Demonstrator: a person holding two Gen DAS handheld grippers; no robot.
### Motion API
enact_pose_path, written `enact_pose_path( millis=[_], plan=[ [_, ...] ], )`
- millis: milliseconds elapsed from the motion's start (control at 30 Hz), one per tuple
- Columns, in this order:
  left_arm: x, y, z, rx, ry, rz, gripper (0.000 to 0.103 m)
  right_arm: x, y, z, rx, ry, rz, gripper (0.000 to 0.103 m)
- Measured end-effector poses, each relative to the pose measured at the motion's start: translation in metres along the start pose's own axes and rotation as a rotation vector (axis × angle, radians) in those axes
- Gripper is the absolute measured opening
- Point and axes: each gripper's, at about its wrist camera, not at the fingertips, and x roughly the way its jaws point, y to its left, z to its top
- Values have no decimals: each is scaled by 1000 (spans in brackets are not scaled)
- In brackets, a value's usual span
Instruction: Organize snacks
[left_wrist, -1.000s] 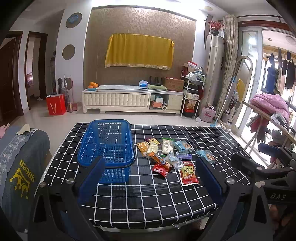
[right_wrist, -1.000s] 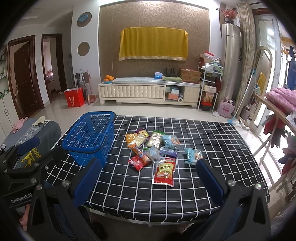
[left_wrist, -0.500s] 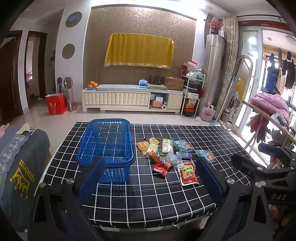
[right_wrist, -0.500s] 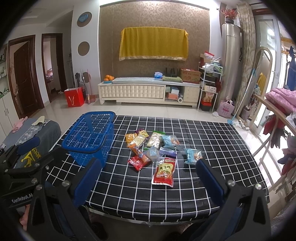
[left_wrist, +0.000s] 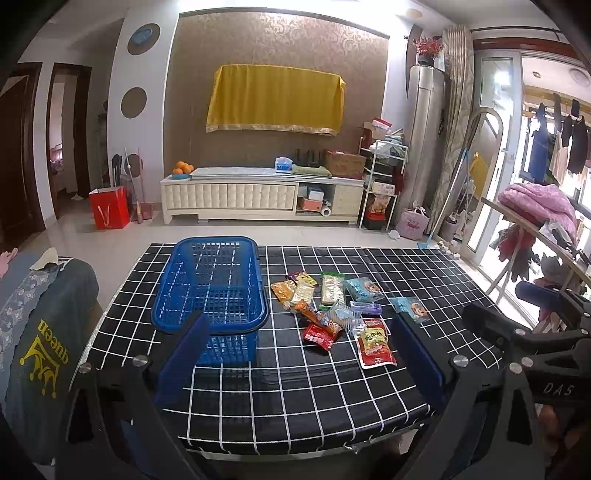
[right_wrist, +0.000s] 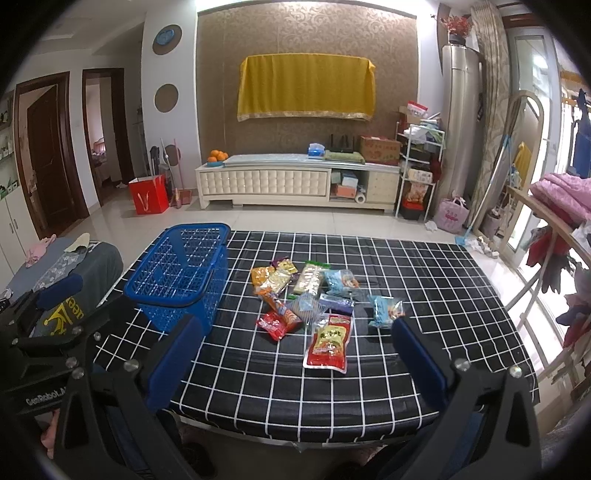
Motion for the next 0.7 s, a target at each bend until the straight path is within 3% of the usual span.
enact_pose_path(
  millis=[467,700],
  plan=[
    [56,-11,38,22,97,-87,97,33,-35,38,56,-9,-76,103],
    [117,-26,55,51,189,-116,97,91,-57,45,40,110,-69,103]
  ],
)
